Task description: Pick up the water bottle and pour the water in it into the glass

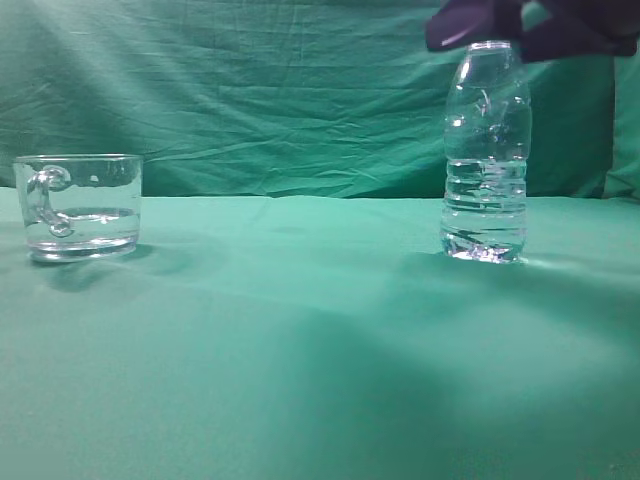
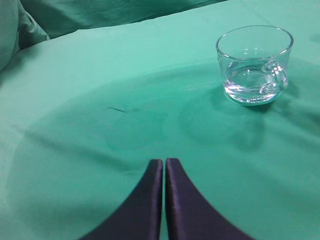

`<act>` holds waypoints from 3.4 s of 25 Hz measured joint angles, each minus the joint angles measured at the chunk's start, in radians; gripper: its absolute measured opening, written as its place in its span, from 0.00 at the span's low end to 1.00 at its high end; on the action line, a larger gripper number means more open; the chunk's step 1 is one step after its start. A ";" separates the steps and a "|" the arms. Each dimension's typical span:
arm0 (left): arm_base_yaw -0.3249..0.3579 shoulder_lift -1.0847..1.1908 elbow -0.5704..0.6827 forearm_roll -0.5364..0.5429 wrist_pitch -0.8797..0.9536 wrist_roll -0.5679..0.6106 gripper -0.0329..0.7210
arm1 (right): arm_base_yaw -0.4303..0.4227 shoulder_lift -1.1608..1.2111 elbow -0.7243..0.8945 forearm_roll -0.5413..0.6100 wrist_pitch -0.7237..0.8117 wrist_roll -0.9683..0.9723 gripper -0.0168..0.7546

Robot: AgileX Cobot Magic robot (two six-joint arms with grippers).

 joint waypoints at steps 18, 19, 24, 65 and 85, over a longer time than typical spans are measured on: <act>0.000 0.000 0.000 0.000 0.000 0.000 0.04 | 0.000 -0.799 0.012 -0.002 0.573 0.175 0.02; 0.000 0.000 0.000 0.000 0.000 0.000 0.04 | 0.000 -0.828 0.012 -0.002 0.579 0.180 0.02; 0.000 0.000 0.000 0.000 0.000 0.000 0.04 | 0.000 -0.935 0.012 -0.002 0.628 0.229 0.02; 0.000 0.000 0.000 0.000 0.000 0.000 0.04 | -0.251 -1.536 0.547 0.358 1.207 -0.225 0.02; 0.000 0.000 0.000 0.000 0.000 0.000 0.04 | -0.251 -1.536 0.547 0.367 1.203 -0.221 0.02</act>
